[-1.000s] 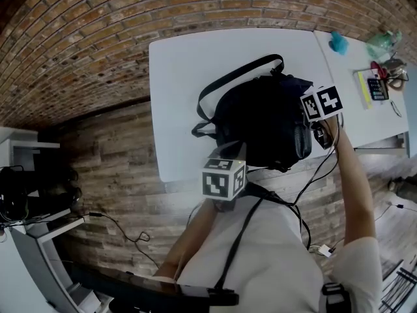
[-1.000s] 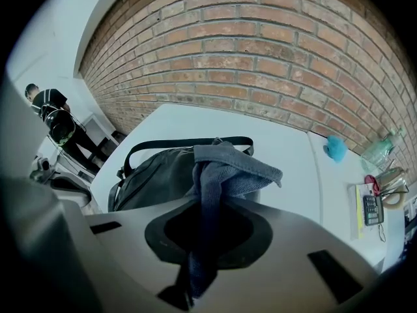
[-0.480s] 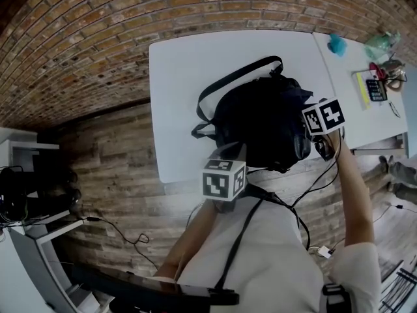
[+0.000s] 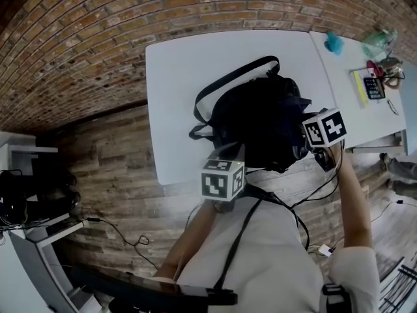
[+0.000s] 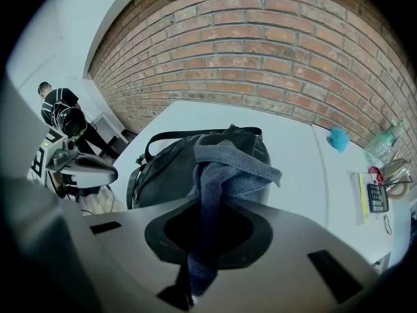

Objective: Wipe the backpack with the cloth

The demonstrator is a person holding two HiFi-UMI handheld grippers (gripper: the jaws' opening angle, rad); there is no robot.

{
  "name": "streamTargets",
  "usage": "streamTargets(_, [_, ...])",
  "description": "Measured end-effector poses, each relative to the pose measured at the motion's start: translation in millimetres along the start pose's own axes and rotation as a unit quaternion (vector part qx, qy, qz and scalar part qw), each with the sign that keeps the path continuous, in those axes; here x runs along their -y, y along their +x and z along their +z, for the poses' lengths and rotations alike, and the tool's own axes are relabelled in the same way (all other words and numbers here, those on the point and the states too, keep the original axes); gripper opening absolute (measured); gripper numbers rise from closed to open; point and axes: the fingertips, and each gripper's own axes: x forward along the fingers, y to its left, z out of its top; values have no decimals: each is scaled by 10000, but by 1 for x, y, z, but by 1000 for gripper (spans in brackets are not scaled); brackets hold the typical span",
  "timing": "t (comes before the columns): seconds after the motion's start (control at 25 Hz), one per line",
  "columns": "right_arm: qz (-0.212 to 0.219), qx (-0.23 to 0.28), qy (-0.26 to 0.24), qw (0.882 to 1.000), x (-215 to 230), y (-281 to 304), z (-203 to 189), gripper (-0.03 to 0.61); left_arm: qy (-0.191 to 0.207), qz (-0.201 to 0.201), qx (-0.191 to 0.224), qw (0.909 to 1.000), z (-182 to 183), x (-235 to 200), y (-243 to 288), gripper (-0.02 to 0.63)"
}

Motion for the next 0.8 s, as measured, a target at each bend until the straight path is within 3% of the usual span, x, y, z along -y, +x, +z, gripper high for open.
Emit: streamTargets(0.8, [374,-519,4,9980,-33,-10,-61,38,98,-128,-121,9998,0,10,10,3])
